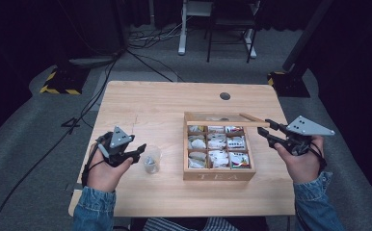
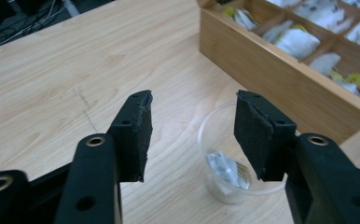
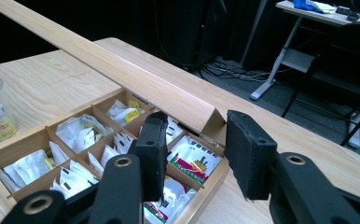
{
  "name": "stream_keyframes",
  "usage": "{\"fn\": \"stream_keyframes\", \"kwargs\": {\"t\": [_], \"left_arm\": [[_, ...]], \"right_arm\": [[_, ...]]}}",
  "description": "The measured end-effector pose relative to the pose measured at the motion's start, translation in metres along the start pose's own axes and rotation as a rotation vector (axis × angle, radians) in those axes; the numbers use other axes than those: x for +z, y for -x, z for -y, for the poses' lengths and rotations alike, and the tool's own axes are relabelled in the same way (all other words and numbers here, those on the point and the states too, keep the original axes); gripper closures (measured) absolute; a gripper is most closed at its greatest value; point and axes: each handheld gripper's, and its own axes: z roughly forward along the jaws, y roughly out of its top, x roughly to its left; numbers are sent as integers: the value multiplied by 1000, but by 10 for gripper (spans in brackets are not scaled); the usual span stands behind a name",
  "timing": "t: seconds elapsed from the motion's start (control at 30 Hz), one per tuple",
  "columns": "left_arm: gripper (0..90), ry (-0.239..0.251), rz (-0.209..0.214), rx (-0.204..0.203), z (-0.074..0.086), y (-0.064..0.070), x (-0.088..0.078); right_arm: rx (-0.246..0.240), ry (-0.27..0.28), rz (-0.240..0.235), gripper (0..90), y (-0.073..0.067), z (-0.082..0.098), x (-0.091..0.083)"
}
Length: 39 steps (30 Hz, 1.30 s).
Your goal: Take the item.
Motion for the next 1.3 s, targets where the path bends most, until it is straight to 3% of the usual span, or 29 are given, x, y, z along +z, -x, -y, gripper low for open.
{"fn": "stream_keyframes", "kwargs": {"t": [0.17,0.6,0.8,1.1,1.17,1.3], "left_arm": [[414,21,-16,-79,9,-16,-3],[350,-35,-89,-152,38,-51,7],[335,-78,-102,-152,52,-60,17],[333,-149,-93,-156,68,-62,37],[323,-183,-105,-125,70,-61,41],[311,-215,-108,-109,71,-59,46]], "right_arm": [[0,-2,-1,598,0,0,0],[6,-10,-5,597,0,0,-1],[9,-10,-6,597,0,0,-1],[9,-8,-8,596,0,1,0],[10,-9,-7,597,0,0,0],[7,-14,-11,596,0,1,-1]]}}
